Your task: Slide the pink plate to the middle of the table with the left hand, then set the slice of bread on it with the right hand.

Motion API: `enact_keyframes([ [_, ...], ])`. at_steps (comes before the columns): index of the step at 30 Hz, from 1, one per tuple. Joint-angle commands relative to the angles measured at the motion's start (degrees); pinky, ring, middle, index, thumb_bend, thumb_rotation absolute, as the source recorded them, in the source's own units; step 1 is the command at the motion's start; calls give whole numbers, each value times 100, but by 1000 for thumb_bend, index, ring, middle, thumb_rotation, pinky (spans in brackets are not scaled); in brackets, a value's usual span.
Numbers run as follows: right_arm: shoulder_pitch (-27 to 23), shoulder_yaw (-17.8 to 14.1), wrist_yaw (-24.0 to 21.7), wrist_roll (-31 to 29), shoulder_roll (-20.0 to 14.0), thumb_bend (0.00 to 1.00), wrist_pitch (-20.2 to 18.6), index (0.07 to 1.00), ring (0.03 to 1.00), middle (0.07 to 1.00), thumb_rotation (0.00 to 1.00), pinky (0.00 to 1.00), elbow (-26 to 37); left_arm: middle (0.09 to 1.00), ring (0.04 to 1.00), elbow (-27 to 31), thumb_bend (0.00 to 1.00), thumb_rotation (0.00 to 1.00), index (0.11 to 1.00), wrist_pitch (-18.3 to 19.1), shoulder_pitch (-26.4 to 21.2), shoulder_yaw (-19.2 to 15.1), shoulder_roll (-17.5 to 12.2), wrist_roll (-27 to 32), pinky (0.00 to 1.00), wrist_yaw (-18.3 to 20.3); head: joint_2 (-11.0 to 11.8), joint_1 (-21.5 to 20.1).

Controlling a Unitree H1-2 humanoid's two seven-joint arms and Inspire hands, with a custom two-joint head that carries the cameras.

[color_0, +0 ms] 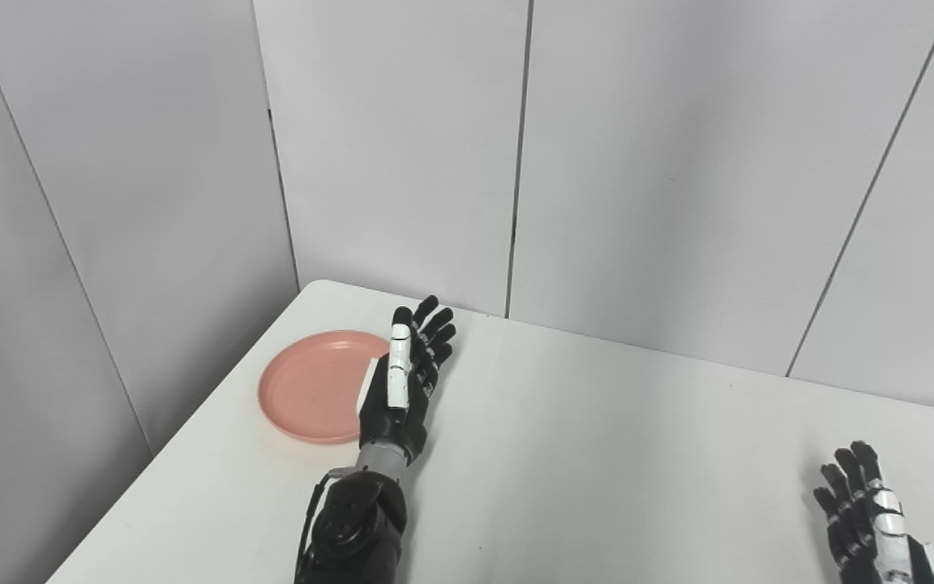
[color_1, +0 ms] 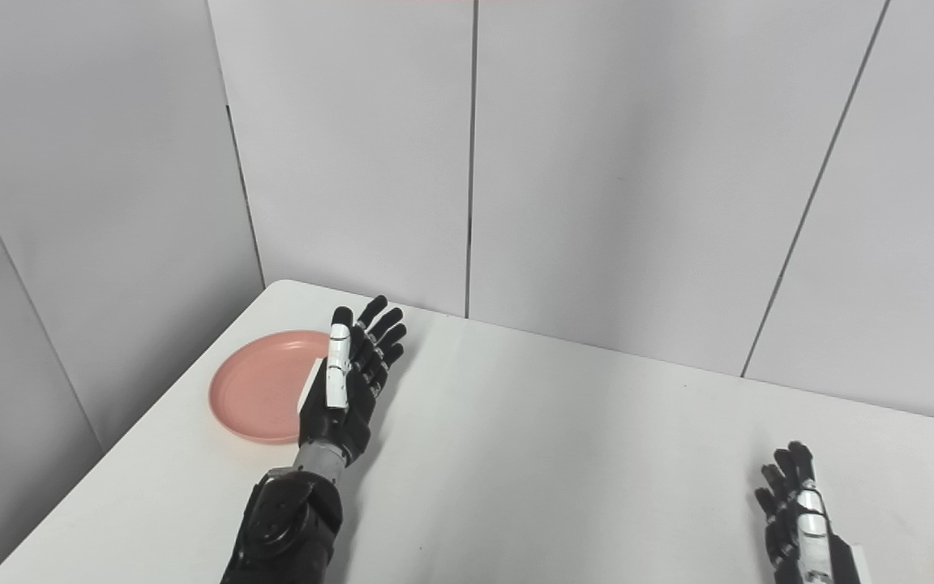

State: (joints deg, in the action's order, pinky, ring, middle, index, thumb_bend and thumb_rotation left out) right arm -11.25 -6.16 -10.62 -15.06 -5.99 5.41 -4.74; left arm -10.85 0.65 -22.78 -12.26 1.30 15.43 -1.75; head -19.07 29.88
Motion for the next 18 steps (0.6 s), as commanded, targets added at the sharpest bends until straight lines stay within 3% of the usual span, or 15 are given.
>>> enact_keyframes([
  [1, -139, -19, -62, -84, 3, 623, 285, 997, 989, 990, 959, 1000, 44, 874, 897, 219, 653, 981, 849, -132, -289, -75, -72, 107, 936, -39, -4, -3],
  [9, -129, 3, -36, -76, 60, 614, 292, 995, 990, 991, 956, 1000, 133, 879, 883, 188, 649, 1000, 865, -214, -333, -267, -323, 150, 894, -58, 30, 18],
  [18, -84, 23, 5, -81, 84, 626, 143, 996, 995, 992, 955, 1000, 315, 879, 898, -14, 647, 1000, 875, -432, -355, -478, -697, 68, 982, -44, 27, 13],
])
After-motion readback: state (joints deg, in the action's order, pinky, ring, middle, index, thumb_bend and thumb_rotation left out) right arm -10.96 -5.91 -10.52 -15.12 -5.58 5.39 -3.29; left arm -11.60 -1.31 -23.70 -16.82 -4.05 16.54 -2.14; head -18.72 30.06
